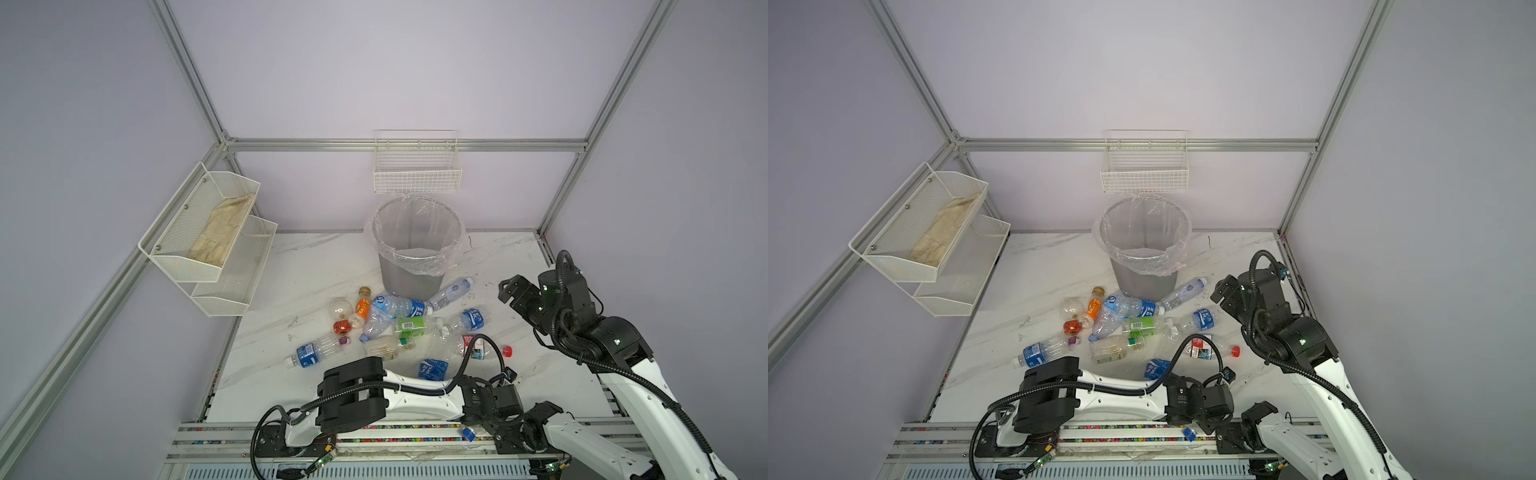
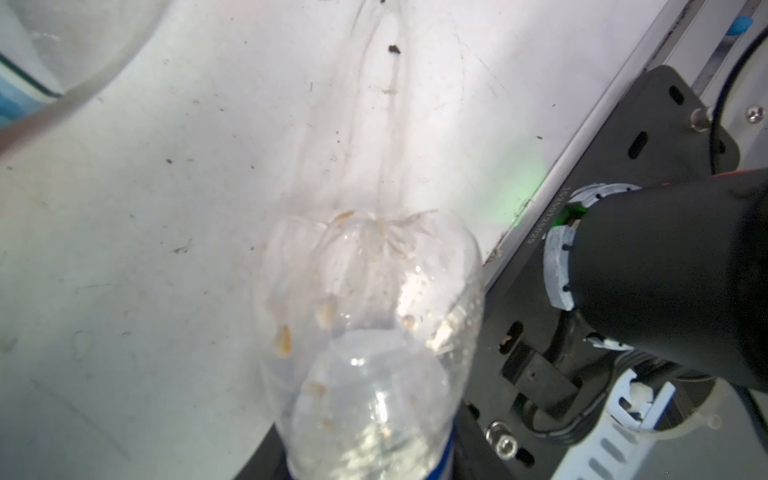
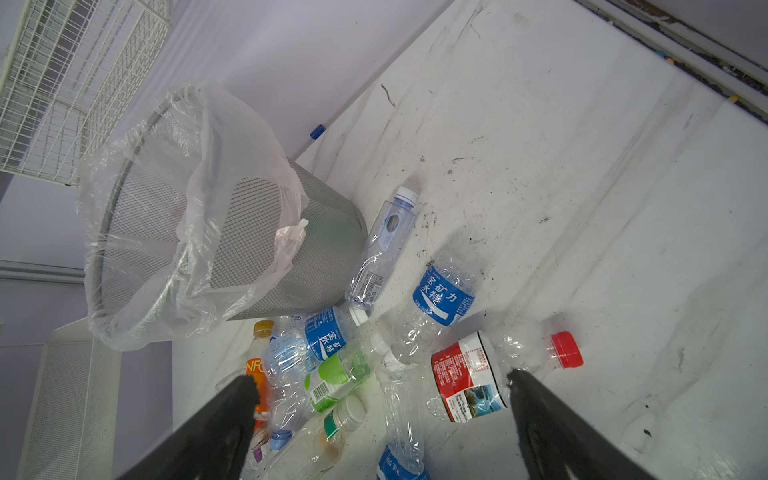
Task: Throw the plastic bottles in the bin
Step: 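Close the left gripper on the clear blue-label bottle and lift it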
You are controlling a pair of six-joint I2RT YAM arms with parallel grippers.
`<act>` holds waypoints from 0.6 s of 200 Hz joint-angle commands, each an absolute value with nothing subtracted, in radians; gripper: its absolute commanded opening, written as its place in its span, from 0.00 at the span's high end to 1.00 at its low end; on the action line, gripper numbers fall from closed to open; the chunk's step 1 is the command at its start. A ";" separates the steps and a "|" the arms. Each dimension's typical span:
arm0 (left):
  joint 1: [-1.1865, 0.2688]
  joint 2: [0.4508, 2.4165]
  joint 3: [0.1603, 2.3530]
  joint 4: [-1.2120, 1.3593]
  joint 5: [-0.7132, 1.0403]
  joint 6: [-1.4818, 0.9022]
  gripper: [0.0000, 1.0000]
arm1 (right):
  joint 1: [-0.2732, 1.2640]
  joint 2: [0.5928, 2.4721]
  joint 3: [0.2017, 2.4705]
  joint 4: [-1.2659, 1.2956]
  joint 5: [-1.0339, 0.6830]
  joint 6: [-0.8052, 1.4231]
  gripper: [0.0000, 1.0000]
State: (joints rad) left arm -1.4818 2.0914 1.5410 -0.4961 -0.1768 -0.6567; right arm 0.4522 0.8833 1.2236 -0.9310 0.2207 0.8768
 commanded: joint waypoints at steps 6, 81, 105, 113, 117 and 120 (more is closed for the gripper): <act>-1.483 1.989 1.589 -0.508 -0.225 -0.596 0.78 | 0.449 0.862 1.216 -0.934 0.240 0.875 0.03; -1.483 1.814 1.514 -0.483 -0.298 -0.537 0.79 | 0.448 0.836 1.209 -0.920 0.247 0.817 0.03; -1.483 1.744 1.476 -0.471 -0.343 -0.520 0.79 | 0.448 0.841 1.203 -0.919 0.258 0.800 0.03; -1.483 1.721 1.462 -0.471 -0.365 -0.522 0.79 | 0.449 0.843 1.201 -0.916 0.260 0.796 0.03; -1.483 1.709 1.456 -0.472 -0.376 -0.521 0.79 | 0.449 0.843 1.198 -0.915 0.262 0.794 0.03; -1.483 1.699 1.452 -0.471 -0.386 -0.518 0.79 | 0.449 0.845 1.197 -0.914 0.262 0.793 0.03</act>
